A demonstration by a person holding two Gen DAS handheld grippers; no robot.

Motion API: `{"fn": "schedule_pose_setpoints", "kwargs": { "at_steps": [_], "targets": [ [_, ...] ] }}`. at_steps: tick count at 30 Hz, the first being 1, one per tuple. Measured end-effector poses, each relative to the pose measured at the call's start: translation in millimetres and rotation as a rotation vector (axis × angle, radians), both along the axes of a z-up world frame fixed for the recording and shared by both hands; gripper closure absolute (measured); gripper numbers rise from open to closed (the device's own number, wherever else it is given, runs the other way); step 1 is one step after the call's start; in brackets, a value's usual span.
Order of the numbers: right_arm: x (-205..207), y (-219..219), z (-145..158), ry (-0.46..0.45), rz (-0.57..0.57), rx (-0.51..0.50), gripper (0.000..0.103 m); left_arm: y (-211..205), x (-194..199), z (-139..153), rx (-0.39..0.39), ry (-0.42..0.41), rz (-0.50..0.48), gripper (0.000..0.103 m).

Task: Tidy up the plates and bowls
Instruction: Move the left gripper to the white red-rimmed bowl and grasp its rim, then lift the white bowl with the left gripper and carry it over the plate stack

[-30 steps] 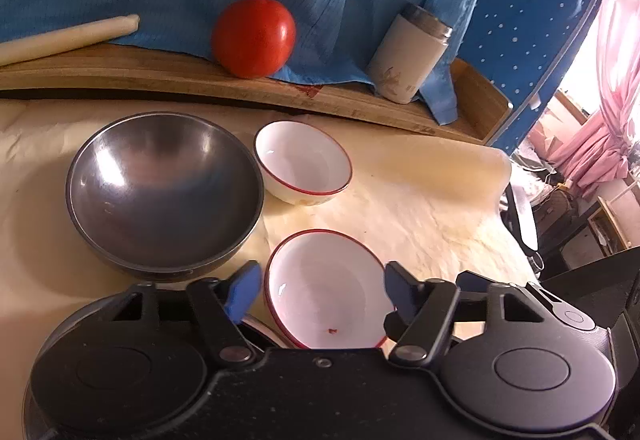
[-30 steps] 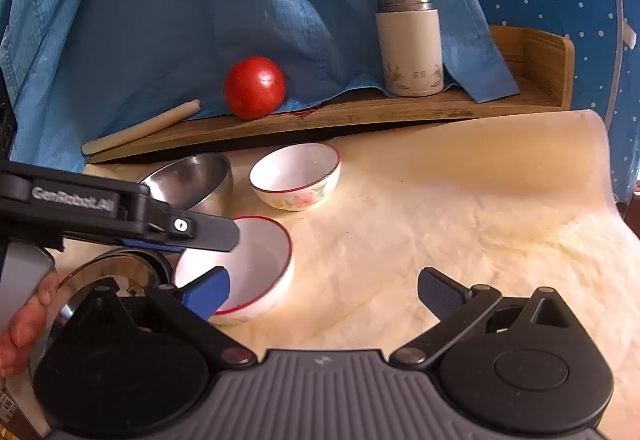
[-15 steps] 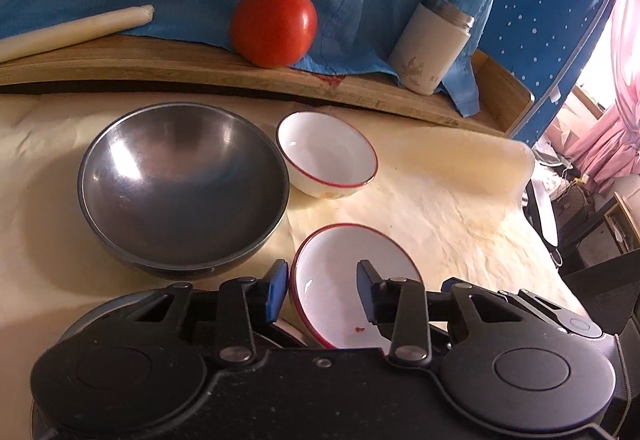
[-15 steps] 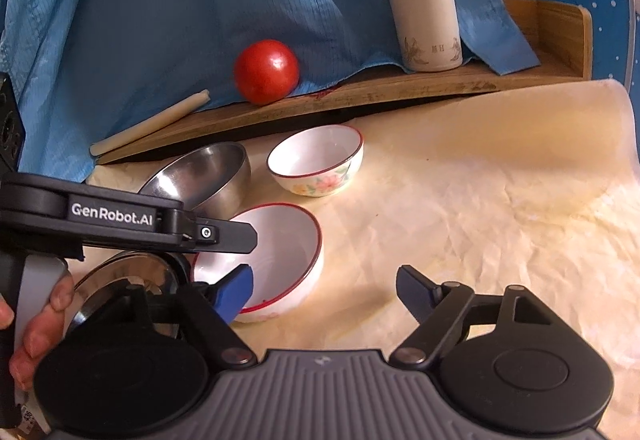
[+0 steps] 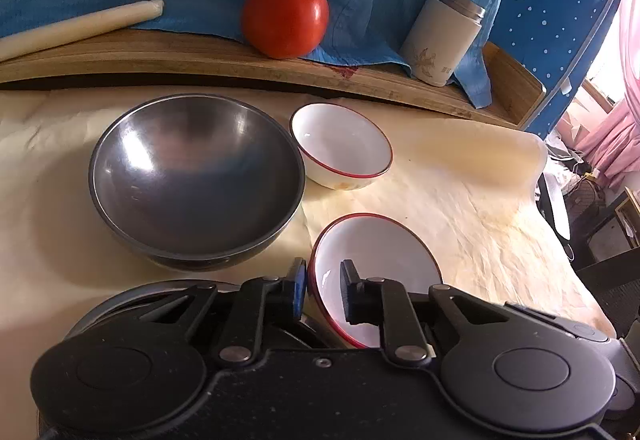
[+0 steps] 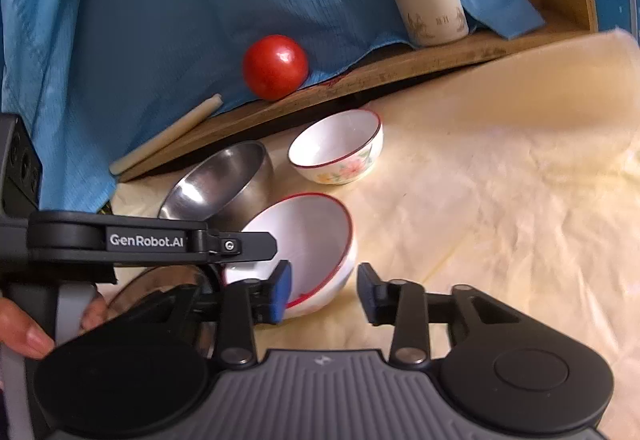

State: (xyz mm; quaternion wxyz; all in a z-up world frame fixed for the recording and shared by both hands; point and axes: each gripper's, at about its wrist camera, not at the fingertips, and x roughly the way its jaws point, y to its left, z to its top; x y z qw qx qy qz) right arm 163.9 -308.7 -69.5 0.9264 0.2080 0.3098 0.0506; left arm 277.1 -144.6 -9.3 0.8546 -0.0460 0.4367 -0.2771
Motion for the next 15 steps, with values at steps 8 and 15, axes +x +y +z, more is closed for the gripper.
{"fn": "schedule_pose_setpoints", "kwargs": {
  "at_steps": [8,15],
  "targets": [
    [-6.6,-2.5,0.8,0.000,-0.032,0.007,0.076,1.2,-10.5,3.2,-0.002,-0.055,-0.006,0.089],
    [-13.8,-1.0,2.4,-0.003,-0.080,-0.004,0.081,0.8,-15.7,3.2,-0.015,-0.057,0.009,0.090]
  ]
}}
